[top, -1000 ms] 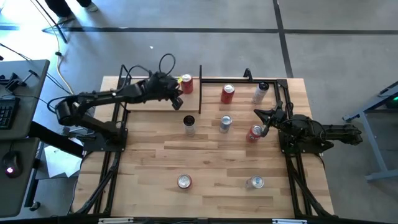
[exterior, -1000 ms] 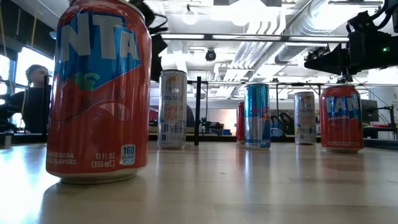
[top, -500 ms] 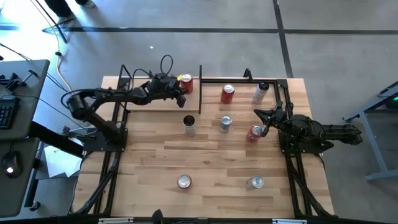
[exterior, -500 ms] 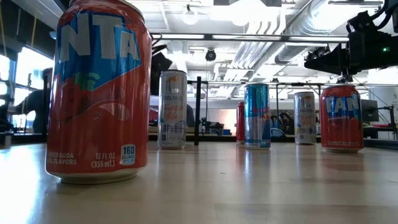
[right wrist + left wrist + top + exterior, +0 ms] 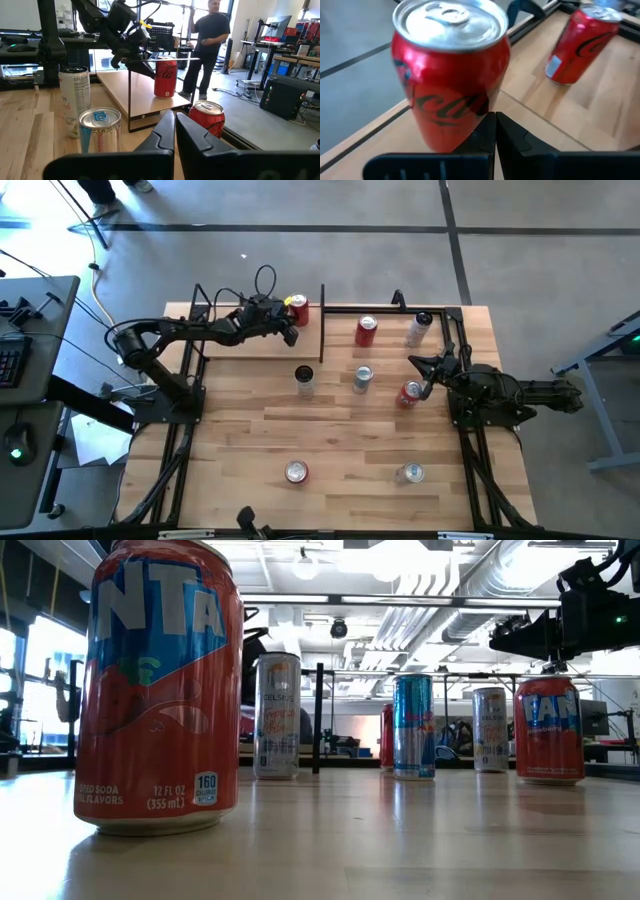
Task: Place canned beverage on shelf
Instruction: Put the bottom red black soda can on the shelf, then put the red black soda can aligned with the other red black soda can on the shelf
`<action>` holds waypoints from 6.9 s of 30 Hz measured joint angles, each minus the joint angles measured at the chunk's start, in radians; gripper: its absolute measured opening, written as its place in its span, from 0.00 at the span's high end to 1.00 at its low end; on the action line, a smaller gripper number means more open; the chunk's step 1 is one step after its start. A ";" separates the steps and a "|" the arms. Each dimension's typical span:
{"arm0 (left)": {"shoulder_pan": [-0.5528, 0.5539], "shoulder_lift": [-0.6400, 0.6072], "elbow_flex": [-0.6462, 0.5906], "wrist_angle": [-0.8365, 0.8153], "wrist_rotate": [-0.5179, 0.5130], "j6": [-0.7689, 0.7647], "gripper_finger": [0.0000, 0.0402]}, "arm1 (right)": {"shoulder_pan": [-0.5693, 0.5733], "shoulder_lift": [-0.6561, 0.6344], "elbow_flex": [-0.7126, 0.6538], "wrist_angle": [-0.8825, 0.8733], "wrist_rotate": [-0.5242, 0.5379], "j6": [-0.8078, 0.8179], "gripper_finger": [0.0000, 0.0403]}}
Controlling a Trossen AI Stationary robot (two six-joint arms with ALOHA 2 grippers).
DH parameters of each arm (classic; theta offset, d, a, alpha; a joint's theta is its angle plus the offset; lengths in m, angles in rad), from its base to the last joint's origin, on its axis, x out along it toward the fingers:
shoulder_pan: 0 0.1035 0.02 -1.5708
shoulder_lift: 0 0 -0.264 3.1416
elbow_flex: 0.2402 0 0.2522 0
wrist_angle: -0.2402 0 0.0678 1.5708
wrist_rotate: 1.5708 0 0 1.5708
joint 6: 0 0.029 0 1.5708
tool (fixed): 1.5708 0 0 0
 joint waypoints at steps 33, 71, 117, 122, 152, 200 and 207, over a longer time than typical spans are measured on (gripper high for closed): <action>0.012 -0.025 0.001 -0.033 -0.198 -0.044 1.00 | 0.000 0.000 0.000 0.000 0.000 0.000 1.00; 0.002 -0.067 0.001 -0.008 -0.162 0.019 1.00 | 0.000 0.000 0.000 0.000 0.000 0.000 1.00; -0.129 -0.312 -0.434 0.543 -0.006 0.147 1.00 | 0.000 0.000 0.000 0.050 -0.027 -0.002 1.00; -0.102 -0.327 -0.498 0.615 0.026 0.137 1.00 | 0.000 0.000 0.000 0.176 -0.025 -0.114 1.00; 0.085 -0.338 -0.504 0.648 0.317 0.272 1.00 | -0.590 1.143 0.914 -0.393 -0.538 -0.028 0.54; 0.084 -0.337 -0.504 0.611 0.352 0.289 1.00 | -0.632 1.900 1.587 -1.053 -0.523 -0.409 0.34; 0.124 -0.337 -0.504 0.598 0.348 0.249 1.00 | -0.620 1.905 1.610 -1.097 -0.520 -0.340 0.37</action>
